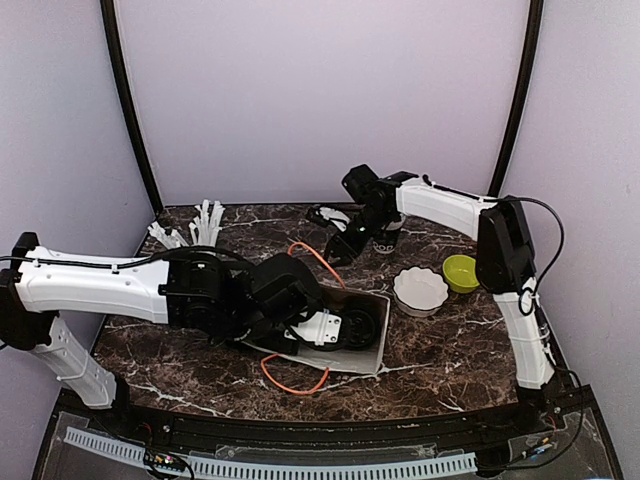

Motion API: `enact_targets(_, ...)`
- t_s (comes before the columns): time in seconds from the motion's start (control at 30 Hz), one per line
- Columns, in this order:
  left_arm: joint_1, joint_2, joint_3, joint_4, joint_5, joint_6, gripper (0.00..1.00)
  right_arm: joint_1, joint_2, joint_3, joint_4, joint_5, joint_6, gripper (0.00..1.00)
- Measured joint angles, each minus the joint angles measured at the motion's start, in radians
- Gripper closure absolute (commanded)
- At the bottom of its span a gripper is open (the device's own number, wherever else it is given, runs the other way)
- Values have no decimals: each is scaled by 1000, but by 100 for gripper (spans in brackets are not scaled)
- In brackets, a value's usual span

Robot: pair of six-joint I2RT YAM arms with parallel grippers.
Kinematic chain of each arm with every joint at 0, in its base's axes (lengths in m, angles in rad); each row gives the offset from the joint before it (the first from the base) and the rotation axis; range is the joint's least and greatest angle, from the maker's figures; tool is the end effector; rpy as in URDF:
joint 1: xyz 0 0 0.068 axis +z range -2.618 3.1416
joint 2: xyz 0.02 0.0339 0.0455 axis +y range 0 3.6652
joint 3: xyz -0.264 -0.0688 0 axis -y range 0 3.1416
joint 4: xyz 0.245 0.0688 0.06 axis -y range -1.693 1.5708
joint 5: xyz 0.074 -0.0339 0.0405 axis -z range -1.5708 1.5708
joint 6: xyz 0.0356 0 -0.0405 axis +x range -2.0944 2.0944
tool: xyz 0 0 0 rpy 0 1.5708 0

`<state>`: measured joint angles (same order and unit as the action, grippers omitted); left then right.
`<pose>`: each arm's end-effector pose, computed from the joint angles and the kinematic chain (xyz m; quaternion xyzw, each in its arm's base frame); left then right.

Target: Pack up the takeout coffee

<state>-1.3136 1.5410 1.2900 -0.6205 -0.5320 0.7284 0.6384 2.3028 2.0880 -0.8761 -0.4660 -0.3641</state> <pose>0.1018 -0.3162 0.2945 0.7258 0.5504 0.1411 0.3877 0.3899 0.3093 0.2224 -0.5023 0.8025 0.2538 0.1984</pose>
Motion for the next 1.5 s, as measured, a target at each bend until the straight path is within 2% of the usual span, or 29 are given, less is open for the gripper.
enact_targets(0.53, 29, -4, -114, 139, -3, 39, 46, 38, 100, 14, -5, -10, 26, 43)
enact_targets(1.5, 58, -46, -228, 337, 1, 103, 47, 38, 149, 13, -11, -126, 52, 43)
